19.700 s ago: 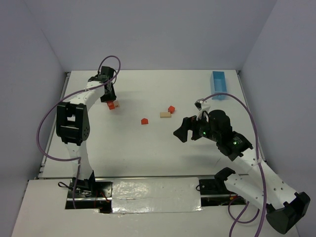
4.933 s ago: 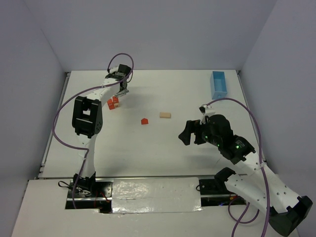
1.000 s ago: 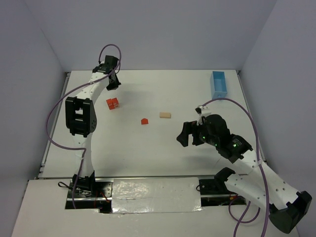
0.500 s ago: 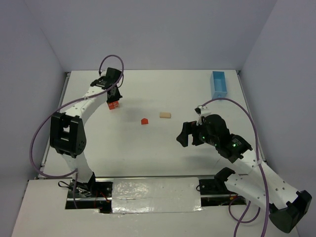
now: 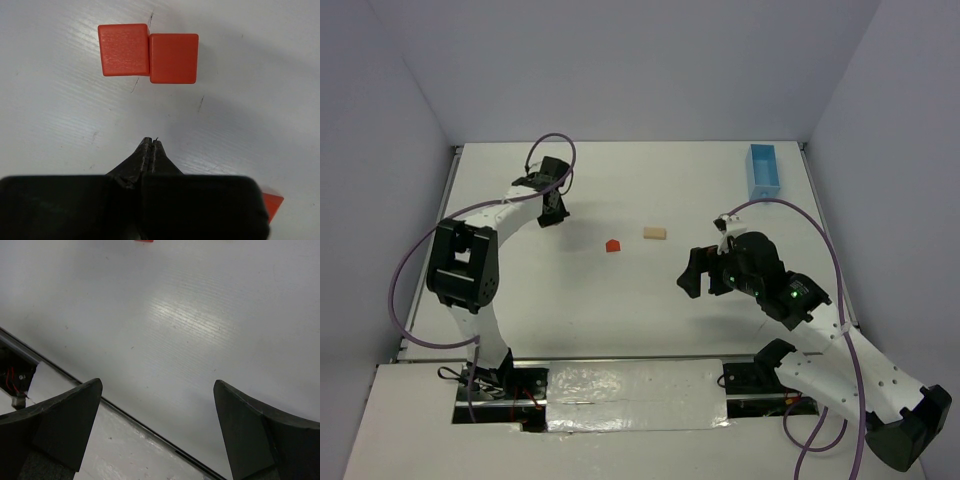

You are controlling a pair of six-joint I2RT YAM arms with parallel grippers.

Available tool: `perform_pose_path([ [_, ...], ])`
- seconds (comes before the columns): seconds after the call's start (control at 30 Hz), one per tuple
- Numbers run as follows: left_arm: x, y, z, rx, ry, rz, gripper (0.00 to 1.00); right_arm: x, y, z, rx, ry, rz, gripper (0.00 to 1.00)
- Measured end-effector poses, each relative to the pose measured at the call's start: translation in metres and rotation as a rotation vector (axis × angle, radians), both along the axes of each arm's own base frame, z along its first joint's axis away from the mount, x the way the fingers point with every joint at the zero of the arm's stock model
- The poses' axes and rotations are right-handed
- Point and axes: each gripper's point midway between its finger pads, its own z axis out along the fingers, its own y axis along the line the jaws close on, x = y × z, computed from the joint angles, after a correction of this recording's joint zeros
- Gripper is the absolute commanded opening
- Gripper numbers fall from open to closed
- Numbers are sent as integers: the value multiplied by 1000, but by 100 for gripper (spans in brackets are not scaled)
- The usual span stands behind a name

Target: Build the wood block tower

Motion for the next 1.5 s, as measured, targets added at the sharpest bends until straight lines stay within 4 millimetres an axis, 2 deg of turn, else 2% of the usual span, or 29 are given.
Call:
perform_pose_path([
  [0.2,-6,6,-13,-9,21,7,0,0,0,0,0,0,0,100],
  [0.63,20,1,-24,-30,14,6,0,0,0,0,0,0,0,100],
  [0.9,41,-1,-4,-38,-42,9,0,0,0,0,0,0,1,100],
  [1.0,47,0,-3,-34,-49,12,0,0,0,0,0,0,2,100],
  [1.2,43,3,-12,-23,-16,11,0,0,1,-1,-2,2,3,100],
  [1.5,35,2,-13,-30,-2,-11,0,-1,1,-1,-3,3,6,100],
])
